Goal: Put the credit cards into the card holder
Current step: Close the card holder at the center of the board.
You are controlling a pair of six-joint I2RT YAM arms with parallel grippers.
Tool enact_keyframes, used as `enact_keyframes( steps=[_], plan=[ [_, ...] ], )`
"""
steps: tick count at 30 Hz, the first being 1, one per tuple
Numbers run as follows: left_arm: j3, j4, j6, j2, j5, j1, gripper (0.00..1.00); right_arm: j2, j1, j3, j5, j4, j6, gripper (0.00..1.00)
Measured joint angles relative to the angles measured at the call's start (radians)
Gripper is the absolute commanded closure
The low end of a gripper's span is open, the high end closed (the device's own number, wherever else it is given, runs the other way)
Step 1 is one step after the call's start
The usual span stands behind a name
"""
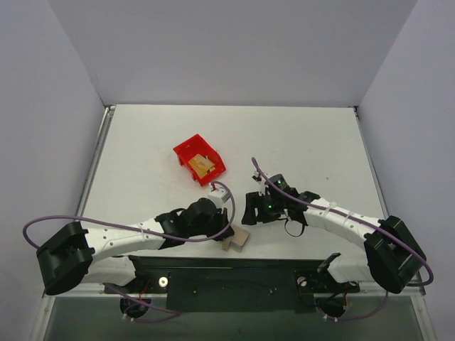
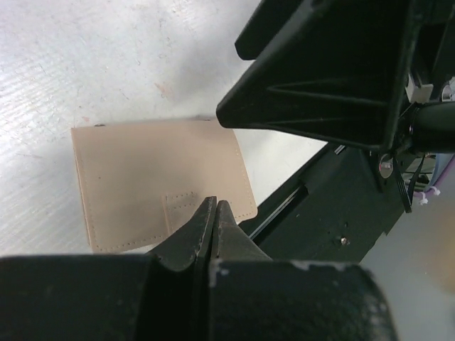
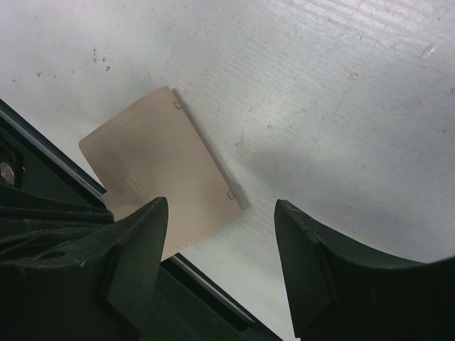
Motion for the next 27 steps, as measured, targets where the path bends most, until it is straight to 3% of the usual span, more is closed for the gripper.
enact_keyframes(
  steps=[11,27],
  plan=[
    [-0.106,0.001,-0.031,-0.035,0.003,-0.007,1.00,0.068,-0.006,0.000,-0.037,0.040,-0.001,0.43],
    [-0.148,0.073,-0.054,0.061,0.026,-0.016,1.00,0.139,-0.011,0.002,-0.113,0.074,-0.001,0.42]
  ],
)
